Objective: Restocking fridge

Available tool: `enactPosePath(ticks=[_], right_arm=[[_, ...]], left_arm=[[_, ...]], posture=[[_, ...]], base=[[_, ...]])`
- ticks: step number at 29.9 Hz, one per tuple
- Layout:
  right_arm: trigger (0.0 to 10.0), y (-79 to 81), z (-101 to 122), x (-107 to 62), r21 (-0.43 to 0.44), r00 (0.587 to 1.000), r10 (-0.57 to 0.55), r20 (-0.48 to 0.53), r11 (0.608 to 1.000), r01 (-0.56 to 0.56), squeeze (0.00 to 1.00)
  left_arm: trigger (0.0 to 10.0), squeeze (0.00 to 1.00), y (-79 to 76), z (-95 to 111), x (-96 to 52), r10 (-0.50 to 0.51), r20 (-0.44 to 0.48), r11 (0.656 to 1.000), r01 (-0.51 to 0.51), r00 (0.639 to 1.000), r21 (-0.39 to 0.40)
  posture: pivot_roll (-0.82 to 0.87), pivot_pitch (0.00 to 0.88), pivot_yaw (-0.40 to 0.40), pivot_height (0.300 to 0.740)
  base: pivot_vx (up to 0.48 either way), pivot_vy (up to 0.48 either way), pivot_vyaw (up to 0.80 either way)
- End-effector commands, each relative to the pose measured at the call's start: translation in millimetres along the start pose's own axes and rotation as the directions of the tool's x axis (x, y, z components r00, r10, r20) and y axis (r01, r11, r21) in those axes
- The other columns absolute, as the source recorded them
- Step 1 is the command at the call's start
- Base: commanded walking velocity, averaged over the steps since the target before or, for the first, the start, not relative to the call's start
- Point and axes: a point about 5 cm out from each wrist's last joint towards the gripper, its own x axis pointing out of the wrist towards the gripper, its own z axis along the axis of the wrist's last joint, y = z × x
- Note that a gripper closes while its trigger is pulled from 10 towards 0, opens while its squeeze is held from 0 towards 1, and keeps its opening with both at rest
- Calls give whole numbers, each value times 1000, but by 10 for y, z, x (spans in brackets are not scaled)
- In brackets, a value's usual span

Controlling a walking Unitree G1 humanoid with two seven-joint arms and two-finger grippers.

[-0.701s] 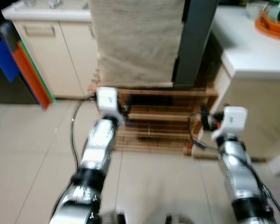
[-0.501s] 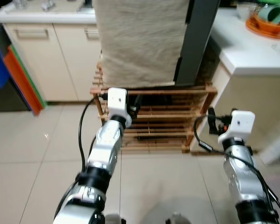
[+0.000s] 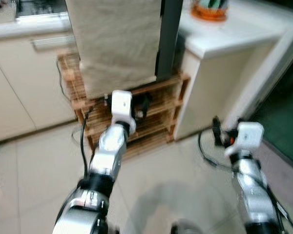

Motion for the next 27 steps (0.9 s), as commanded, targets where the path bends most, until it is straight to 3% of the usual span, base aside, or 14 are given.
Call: enactPosePath(ticks=[1, 2, 3, 4, 7, 8, 15, 18, 21, 27], right_arm=[[10000, -63, 51, -4, -46, 1000, 8, 25, 999, -7, 0], [10000, -63, 51, -4, -46, 1000, 8, 25, 999, -7, 0], [10000, -66, 56, -19, -49, 999, 13, 30, 999, -11, 0], [10000, -71, 60, -29, -52, 999, 14, 34, 999, -12, 0], [10000, -112, 74, -56, -40, 999, -3, 37, 999, 5, 0], [10000, -145, 87, -66, -37, 999, -13, 42, 999, 15, 0], [10000, -205, 94, -70, -37, 998, -41, 46, 998, 43, 0], [10000, -218, 91, -33, -48, 998, -55, 32, 997, 56, 0], [10000, -212, 80, 26, -38, 998, -63, 26, 997, 64, 0], [10000, -190, 115, 99, -32, 998, -54, 37, 998, 55, 0]], left_arm=[[10000, 1000, -101, 15, 26, -34, 2, 999, 34, 999, 32], [10000, 1000, -101, 15, 26, -34, 2, 999, 34, 999, 32], [10000, 122, -112, 14, 25, -40, 4, 999, 40, 999, 38], [10000, 75, -126, 16, 20, -53, 9, 998, 53, 999, 28], [10000, 71, -112, 9, 19, -49, 5, 999, 49, 999, 22], [10000, 0, -65, -14, 17, -34, -6, 999, 34, 999, 18], [10000, 0, 38, -18, 15, 16, -4, 1000, -16, 1000, 11], [10000, 0, 86, 40, 3, 34, 42, 999, -35, 999, 21], [10000, 0, 60, 71, -21, -5, 78, 998, 0, 997, 70], [10000, 0, 40, 76, -43, -6, 95, 999, 3, 995, 38]], posture=[[-97, 0, 0, 703], [-97, 0, 0, 703], [-101, 0, 0, 703], [-101, 0, 0, 703], [-102, 0, 0, 703], [-105, 0, 1, 703], [-121, 0, 5, 703], [-116, 0, 4, 703], [-102, 0, -1, 703], [-93, 0, -7, 703]], base=[[0, 480, 0], [0, 480, 0], [0, 480, 0], [0, 480, 0], [0, 480, 0], [0, 480, 0], [0, 480, 0], [0, 480, 0], [0, 480, -763], [0, 480, -756]])
